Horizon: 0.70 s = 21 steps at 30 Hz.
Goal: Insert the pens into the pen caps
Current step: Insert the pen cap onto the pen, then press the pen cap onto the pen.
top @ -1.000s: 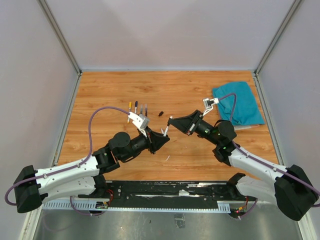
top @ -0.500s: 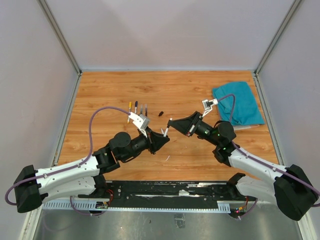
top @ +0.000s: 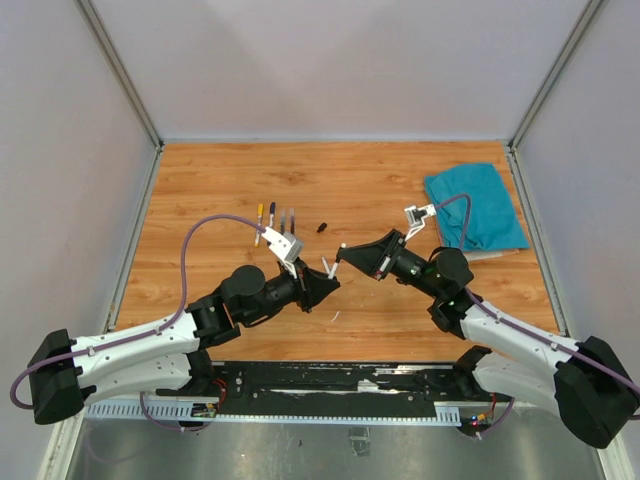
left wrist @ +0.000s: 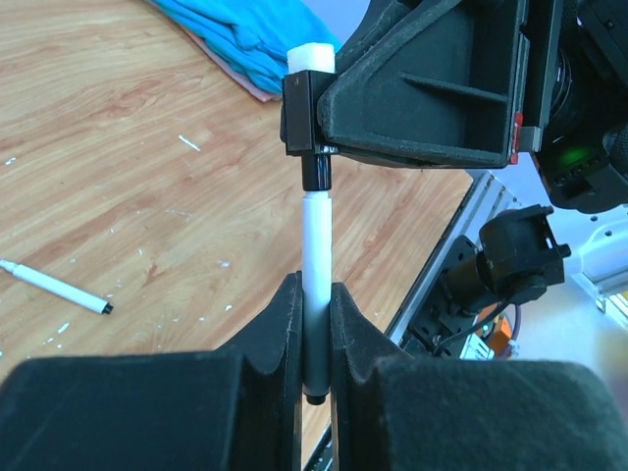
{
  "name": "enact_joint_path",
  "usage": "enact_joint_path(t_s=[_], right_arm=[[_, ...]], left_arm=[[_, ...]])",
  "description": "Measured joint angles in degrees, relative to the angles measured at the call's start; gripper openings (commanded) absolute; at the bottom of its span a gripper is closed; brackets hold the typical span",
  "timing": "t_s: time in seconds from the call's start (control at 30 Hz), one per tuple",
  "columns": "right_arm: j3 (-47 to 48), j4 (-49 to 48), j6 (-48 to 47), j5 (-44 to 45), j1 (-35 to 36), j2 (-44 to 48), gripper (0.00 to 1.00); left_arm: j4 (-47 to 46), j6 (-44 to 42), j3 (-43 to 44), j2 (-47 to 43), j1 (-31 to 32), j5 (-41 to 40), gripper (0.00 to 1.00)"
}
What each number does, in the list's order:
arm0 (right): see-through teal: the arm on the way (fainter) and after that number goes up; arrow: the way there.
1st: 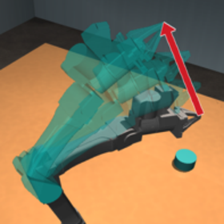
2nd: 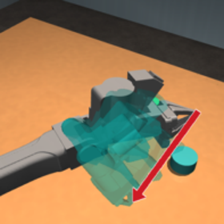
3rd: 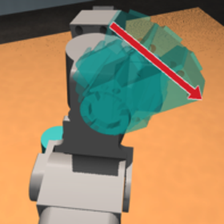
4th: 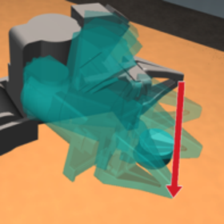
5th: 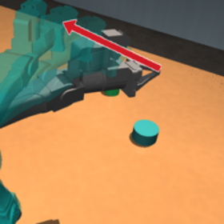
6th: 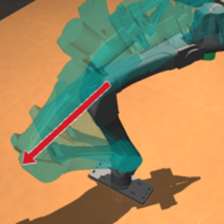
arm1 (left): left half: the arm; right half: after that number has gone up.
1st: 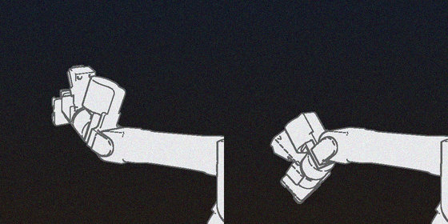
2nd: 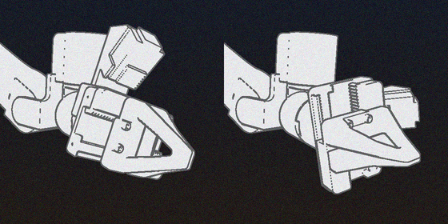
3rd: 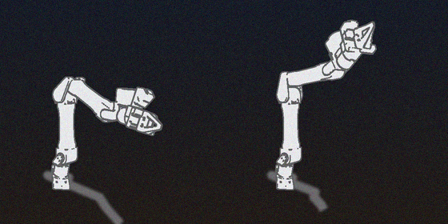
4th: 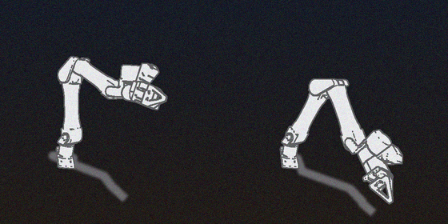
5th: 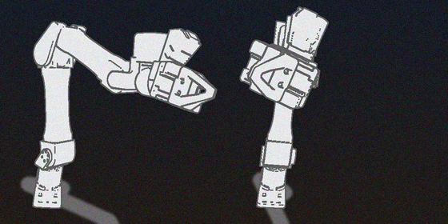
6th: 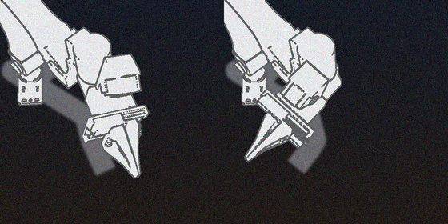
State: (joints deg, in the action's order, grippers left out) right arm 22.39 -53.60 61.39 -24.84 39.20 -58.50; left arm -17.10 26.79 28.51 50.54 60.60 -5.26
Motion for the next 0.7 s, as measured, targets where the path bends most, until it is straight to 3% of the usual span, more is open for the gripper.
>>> enact_joint_path(t_s=[0.33,0.7], right_arm=[[-1.25,5.99,-3.80,4.39,2.80,6.36,0.01],[-2.84,7.26,-6.86,17.03,10.47,8.37,0.01]], left_arm=[[0.33,0.02,0.39,-0.02,0.46,1.97,0.00],[2.73,0.02,1.01,0.02,0.52,2.58,0.01]])
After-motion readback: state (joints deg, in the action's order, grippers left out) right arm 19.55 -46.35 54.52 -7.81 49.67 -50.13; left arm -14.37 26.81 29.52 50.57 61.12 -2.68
